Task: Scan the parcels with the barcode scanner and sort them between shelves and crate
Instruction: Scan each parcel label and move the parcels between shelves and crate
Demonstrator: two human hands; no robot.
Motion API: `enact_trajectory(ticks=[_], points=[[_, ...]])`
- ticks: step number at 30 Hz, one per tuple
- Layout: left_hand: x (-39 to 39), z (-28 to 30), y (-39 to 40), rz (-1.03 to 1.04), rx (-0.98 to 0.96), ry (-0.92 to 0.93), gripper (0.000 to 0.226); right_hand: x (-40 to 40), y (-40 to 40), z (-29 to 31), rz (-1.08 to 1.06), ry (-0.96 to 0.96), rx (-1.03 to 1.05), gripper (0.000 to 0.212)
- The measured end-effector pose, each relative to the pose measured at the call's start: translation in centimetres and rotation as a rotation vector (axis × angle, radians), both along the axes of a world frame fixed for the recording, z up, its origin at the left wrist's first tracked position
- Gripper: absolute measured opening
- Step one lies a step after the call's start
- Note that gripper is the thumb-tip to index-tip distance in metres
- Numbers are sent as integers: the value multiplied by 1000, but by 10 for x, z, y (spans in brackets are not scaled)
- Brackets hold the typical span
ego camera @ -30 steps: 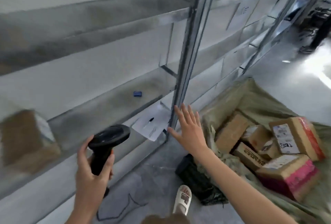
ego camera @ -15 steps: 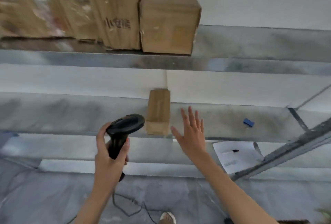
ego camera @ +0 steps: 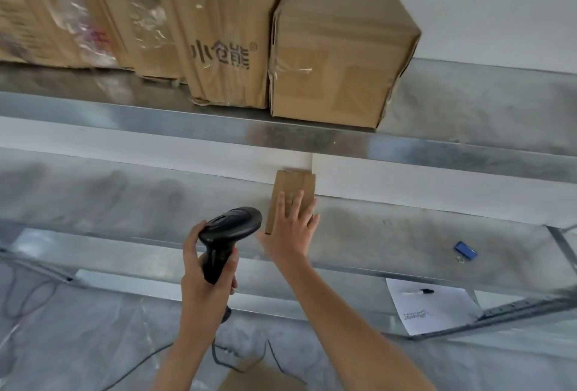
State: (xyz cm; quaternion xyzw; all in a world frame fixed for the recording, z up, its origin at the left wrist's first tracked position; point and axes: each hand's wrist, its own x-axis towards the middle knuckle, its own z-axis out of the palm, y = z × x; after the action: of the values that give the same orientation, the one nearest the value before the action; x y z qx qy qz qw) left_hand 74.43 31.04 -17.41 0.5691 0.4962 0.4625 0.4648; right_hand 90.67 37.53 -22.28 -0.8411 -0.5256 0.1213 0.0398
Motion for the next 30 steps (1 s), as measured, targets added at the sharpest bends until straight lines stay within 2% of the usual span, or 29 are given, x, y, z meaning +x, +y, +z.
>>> enact_trajectory(ticks=[5, 10, 12, 16, 21, 26, 28, 30], points=[[8, -7, 28, -43, -16, -23, 63, 9, -11, 3, -56, 71, 66, 88], [10, -11, 62, -96, -31, -84, 62, 13, -36, -2, -218, 477, 321, 76], [11, -12, 75, -134, -24, -93, 62, 15, -43, -7, -308, 557, 391, 69], [11, -15, 96, -202, -33, -92, 62, 17, -40, -11, -376, 524, 363, 70], [8, -22, 107, -267, -64, -118, 61, 11, -28, -6, -414, 305, 162, 69], [-2, -31, 109, -284, -81, -140, 61, -8, -4, -6, -352, 172, -15, 101], [-8, -32, 107, -290, -81, -143, 61, -10, 1, -8, -340, 122, -77, 103], [-14, -32, 106, -290, -84, -149, 62, -10, 0, -7, -346, 102, -66, 95]])
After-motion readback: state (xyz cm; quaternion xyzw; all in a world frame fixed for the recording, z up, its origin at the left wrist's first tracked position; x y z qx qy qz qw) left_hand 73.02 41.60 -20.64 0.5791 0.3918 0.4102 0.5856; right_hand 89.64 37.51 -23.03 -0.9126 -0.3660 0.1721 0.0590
